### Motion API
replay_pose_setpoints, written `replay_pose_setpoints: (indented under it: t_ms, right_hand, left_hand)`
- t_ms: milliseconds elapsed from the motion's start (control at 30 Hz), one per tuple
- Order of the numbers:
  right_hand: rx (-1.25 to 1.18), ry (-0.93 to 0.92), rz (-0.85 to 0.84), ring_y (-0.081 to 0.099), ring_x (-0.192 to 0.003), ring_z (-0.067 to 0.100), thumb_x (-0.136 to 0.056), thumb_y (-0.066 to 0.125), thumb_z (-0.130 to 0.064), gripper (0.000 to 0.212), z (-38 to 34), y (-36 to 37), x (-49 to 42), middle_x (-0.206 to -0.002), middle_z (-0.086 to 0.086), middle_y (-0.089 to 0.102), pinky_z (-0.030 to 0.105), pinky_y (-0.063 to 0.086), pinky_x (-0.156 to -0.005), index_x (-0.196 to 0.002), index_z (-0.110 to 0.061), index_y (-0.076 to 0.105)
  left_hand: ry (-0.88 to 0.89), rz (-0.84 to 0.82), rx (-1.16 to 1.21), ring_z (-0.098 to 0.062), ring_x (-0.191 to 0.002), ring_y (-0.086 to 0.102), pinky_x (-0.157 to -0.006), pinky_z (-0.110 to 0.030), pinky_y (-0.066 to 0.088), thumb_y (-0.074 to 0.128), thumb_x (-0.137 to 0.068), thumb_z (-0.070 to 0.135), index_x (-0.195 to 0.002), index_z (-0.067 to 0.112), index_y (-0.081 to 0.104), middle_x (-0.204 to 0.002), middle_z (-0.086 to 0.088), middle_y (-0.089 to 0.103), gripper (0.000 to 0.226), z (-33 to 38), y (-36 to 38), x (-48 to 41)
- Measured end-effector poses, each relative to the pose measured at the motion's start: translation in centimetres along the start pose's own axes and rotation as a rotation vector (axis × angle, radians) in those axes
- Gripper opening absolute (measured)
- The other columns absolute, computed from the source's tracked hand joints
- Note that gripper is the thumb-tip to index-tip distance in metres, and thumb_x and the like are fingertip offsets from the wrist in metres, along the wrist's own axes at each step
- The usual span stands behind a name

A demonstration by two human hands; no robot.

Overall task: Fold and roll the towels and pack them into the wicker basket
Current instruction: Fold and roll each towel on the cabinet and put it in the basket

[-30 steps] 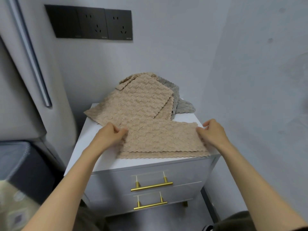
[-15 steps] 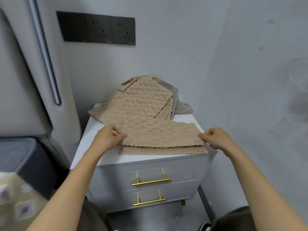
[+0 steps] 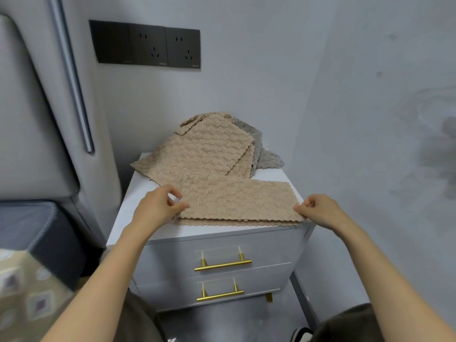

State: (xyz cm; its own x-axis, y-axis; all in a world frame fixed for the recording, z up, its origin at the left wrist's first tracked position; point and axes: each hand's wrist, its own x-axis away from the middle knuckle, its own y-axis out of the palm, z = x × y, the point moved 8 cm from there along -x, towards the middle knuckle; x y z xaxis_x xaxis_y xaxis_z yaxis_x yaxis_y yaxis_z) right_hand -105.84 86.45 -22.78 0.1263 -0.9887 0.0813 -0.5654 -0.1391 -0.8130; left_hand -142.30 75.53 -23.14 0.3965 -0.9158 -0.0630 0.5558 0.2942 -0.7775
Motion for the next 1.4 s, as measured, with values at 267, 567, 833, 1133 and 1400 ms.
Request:
replay_pose_setpoints:
  t_ms: [267,567,833,1133,1400]
  right_hand:
    - [0.035,0.044,0.006,0.057,-0.085,0.016,-0.086,0.064,-0.031,0.018,0.4,0.5,-0.9,-0.082,-0.004,0.062,0.028,0.044,-0.073,-0.083,-0.013,0.066]
    - [0.042,0.139,-0.05,0.05,-0.068,0.023,-0.081,0.065,-0.042,0.041,-0.8,3.0,-2.8,-0.064,0.0,0.048,0.029,0.034,-0.056,-0.06,-0.016,0.042]
    - [0.16,0.099,0.091,0.058,-0.088,0.027,-0.081,0.06,-0.025,0.009,-2.3,0.9,-3.8,-0.09,0.002,0.059,0.027,0.038,-0.065,-0.079,-0.02,0.053]
    - [0.019,-0.059,0.503,0.059,-0.081,0.03,-0.083,0.046,0.0,0.03,-2.9,-2.8,-6.6,-0.089,0.01,0.066,0.033,0.044,-0.065,-0.106,-0.018,0.047]
    - [-0.165,-0.132,0.339,0.052,-0.11,0.024,-0.092,0.043,0.0,0.043,-3.2,-1.5,-7.9,-0.134,0.009,0.043,0.027,0.037,-0.088,-0.131,-0.016,0.045]
  left_hand:
    - [-0.031,0.01,-0.141,-0.015,-0.086,0.056,-0.074,-0.03,0.045,0.059,-0.085,0.055,-0.118,0.02,0.053,-0.096,0.005,0.062,0.049,-0.1,0.8,-0.7]
    - [-0.13,-0.079,0.009,-0.017,-0.052,0.031,-0.052,-0.029,0.024,0.052,-0.093,0.047,-0.059,0.016,0.03,-0.053,0.001,0.031,0.051,0.7,2.6,-2.8]
    - [-0.097,-0.106,0.128,-0.013,-0.052,0.033,-0.05,-0.024,0.026,0.065,-0.088,0.028,-0.06,0.016,0.032,-0.056,-0.001,0.034,0.045,2.1,2.3,-2.9]
    - [-0.152,-0.271,0.685,-0.028,-0.062,0.065,-0.053,-0.029,0.058,0.072,-0.08,0.0,-0.117,0.024,0.024,-0.091,-0.018,0.054,0.065,7.1,5.8,1.5]
    - [-0.069,-0.501,0.589,-0.02,-0.066,0.07,-0.061,-0.028,0.059,0.069,-0.086,0.016,-0.123,0.019,0.053,-0.077,-0.015,0.066,0.041,10.0,10.2,3.0]
